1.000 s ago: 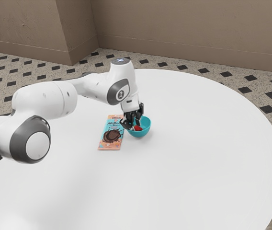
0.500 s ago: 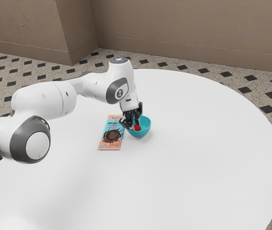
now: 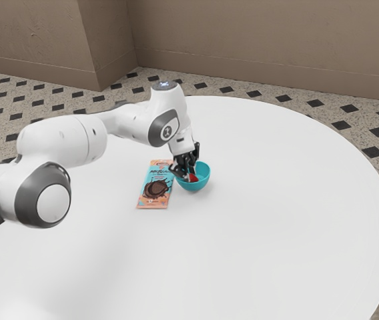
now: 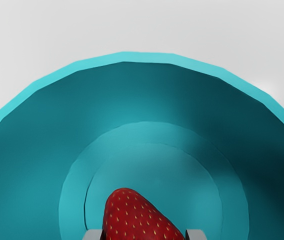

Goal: Take strawberry from the bowl

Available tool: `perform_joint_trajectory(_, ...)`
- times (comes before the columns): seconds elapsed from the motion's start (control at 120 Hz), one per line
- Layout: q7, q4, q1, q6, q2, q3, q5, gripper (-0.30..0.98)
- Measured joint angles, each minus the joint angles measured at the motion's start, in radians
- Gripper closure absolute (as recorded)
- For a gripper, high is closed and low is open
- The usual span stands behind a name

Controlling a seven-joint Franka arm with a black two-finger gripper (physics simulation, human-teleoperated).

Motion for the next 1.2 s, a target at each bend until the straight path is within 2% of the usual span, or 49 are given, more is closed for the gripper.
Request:
perform_joint_trajectory(0.533, -0.009, 0.001, -0.003, 0.008, -0.04, 0.0, -0.01, 0.67)
perform_joint_trajectory(0.692, -0.013, 0.002, -0.102, 0.008, -0.102, 0.001, -0.011, 0.68)
perform_joint_trajectory(0.817, -0.019, 0.002, -0.19, 0.008, -0.11, 0.0, -0.017, 0.65)
perform_joint_trajectory(0.967, -0.039, -0.011, -0.212, 0.022, -0.102, 0.004, -0.027, 0.34)
perform_joint_trajectory(1.0, -0.066, -0.054, -0.218, 0.02, -0.151, 0.016, -0.028, 0.29)
perform_joint_trajectory(1.033, -0.11, -0.154, -0.222, 0.015, -0.26, 0.041, -0.03, 0.25)
perform_joint_trajectory(1.117, -0.277, -0.46, -0.238, -0.047, -0.648, 0.163, -0.056, 0.17)
perform_joint_trajectory(1.15, -0.348, -0.473, -0.233, -0.089, -0.715, 0.199, -0.077, 0.14)
perform_joint_trajectory(1.2, -0.446, -0.454, -0.224, -0.155, -0.747, 0.238, -0.114, 0.11)
